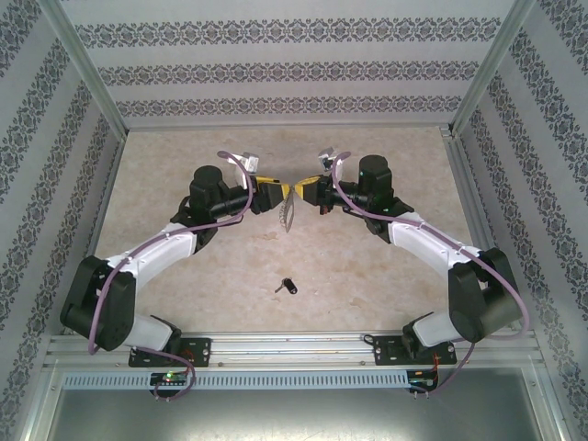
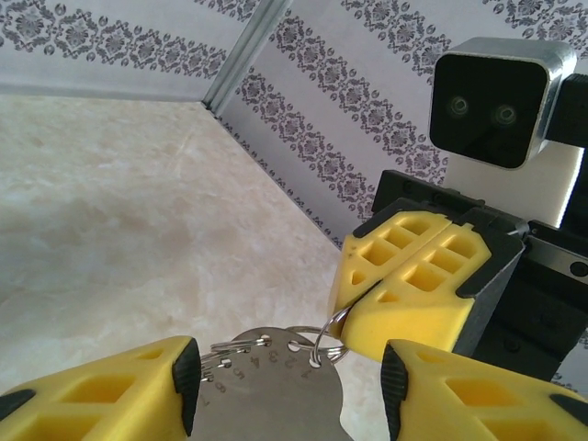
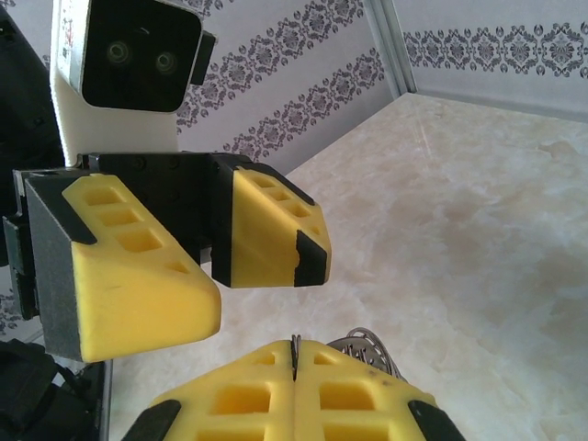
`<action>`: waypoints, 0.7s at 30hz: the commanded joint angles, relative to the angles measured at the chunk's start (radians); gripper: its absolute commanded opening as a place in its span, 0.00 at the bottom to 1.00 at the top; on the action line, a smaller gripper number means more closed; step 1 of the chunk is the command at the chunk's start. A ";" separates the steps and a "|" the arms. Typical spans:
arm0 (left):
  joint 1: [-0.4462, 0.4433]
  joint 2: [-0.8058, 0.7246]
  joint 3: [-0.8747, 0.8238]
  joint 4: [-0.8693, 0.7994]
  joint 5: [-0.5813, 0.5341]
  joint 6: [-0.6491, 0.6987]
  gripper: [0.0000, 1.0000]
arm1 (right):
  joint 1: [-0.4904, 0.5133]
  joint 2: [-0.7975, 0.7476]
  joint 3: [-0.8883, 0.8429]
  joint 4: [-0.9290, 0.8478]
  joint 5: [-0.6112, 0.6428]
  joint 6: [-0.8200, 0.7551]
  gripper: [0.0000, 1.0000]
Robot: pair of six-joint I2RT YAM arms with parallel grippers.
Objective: Put the keys on the keyring
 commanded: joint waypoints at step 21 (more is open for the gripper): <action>-0.034 0.085 0.027 0.236 0.147 -0.126 0.37 | 0.000 0.014 0.020 0.074 -0.040 0.037 0.00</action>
